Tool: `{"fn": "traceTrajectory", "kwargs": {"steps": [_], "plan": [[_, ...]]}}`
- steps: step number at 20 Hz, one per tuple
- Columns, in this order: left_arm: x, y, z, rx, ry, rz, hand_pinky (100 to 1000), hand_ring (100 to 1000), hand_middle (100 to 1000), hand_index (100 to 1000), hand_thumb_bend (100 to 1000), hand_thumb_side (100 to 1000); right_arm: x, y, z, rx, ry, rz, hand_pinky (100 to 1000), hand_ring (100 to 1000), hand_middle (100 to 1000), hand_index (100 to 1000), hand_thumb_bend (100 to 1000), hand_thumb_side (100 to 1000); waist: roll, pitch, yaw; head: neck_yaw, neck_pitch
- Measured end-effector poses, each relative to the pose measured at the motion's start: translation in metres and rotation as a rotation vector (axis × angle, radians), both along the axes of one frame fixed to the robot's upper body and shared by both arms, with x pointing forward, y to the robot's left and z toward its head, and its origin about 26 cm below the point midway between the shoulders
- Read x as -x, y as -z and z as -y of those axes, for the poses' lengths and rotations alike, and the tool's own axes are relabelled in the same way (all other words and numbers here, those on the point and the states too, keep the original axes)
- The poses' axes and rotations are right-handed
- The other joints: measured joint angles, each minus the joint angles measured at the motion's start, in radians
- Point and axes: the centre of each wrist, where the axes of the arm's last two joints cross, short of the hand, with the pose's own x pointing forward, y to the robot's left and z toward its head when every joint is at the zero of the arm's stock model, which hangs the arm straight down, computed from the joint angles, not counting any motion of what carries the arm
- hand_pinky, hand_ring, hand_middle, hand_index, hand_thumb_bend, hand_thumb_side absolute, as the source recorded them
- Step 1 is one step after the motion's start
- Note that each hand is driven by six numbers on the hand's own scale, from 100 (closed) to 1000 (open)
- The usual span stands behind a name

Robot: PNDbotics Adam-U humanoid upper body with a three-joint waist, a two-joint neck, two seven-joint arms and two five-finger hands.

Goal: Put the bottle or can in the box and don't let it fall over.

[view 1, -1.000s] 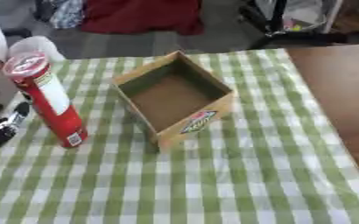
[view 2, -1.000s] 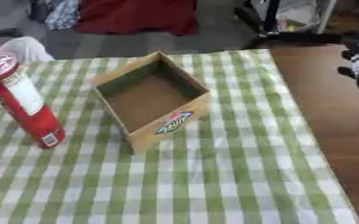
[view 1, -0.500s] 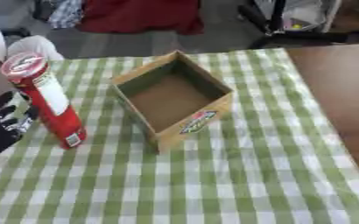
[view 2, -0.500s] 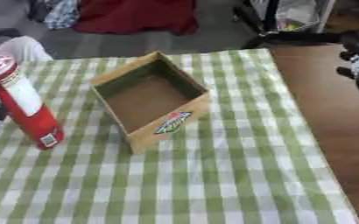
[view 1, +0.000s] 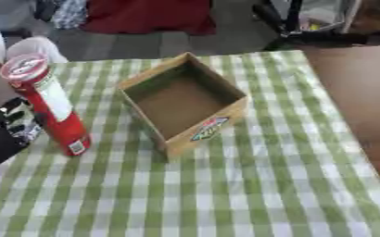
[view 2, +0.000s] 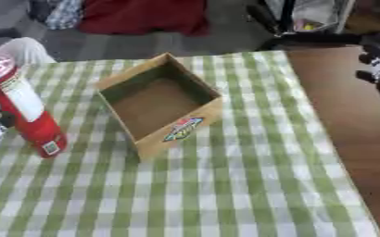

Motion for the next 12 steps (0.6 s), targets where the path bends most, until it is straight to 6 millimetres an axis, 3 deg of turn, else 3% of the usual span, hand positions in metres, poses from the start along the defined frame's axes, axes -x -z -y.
{"fn": "traceTrajectory", "kwargs": {"steps": [12], "plan": [[-0.005,-0.0015,0.0021,-0.007,-0.054,-0.012,944,1000,1000,983,399,496,-0.0005,0.0005,-0.0015,0.006,-0.018,-0.006,832,867,804,892,100,544,-0.005,0.009,-0.002,0.005,-0.015]]}}
